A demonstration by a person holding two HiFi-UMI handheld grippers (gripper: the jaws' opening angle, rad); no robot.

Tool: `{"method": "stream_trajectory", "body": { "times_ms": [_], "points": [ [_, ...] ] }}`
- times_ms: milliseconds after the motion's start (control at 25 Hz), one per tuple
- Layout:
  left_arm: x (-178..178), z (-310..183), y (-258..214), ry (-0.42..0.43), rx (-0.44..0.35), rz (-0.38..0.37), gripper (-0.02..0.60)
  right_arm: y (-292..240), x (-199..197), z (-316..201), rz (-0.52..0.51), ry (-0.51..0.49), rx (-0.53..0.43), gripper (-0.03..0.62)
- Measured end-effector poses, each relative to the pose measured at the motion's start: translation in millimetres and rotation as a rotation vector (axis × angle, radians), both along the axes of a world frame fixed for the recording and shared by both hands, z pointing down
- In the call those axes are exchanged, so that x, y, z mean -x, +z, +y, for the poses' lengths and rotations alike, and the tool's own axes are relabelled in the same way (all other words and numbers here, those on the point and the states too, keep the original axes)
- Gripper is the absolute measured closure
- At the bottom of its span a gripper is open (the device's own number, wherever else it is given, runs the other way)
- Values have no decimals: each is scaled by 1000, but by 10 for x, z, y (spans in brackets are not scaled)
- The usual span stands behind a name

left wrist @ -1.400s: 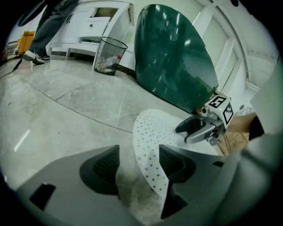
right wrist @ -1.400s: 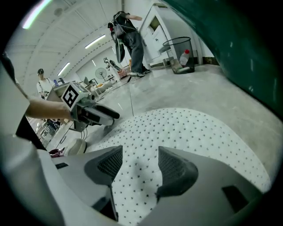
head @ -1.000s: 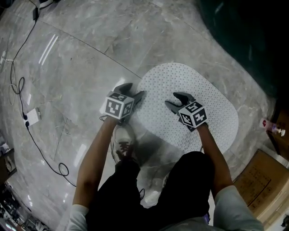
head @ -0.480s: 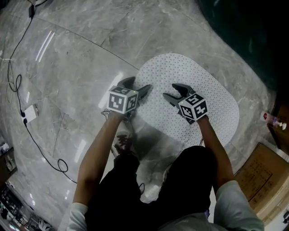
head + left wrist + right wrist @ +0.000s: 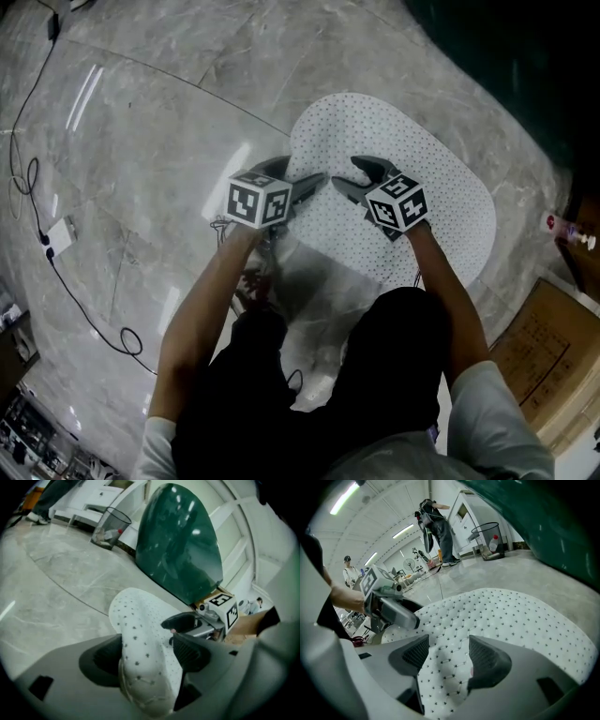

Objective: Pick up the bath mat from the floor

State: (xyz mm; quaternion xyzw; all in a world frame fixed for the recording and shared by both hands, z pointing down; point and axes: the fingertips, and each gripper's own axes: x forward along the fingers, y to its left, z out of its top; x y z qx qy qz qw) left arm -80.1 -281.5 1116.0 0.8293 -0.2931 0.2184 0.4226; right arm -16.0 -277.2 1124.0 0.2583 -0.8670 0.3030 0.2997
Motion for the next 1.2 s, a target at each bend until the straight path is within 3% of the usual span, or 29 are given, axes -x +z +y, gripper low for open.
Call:
{"method": "stream_trajectory", "body": {
  "times_ms": [200, 440, 560, 640, 800, 1000, 1200],
  "points": [
    [-280, 61, -48, 54, 6, 40, 255, 15, 29, 12, 19, 10, -21, 329],
    [-349, -36, -28, 31, 46, 86, 265, 18, 47, 26, 31, 4, -48, 325],
    [-478, -85, -20, 73, 59, 103, 385, 16, 50, 44, 26, -7, -49, 319],
    [-532, -132, -5, 91, 80, 102, 423, 11, 59, 45, 22, -14, -48, 318],
    [-543, -115, 92, 161, 102, 22, 534, 8, 60, 57, 8, -20, -33, 310],
    [-511, -144, 71, 146, 82, 19, 546, -27, 41, 33, -14, 16, -31, 310],
    [-455, -181, -203, 95, 31, 66, 546, -302, -231, 2, -29, 160, -35, 310]
  ]
}}
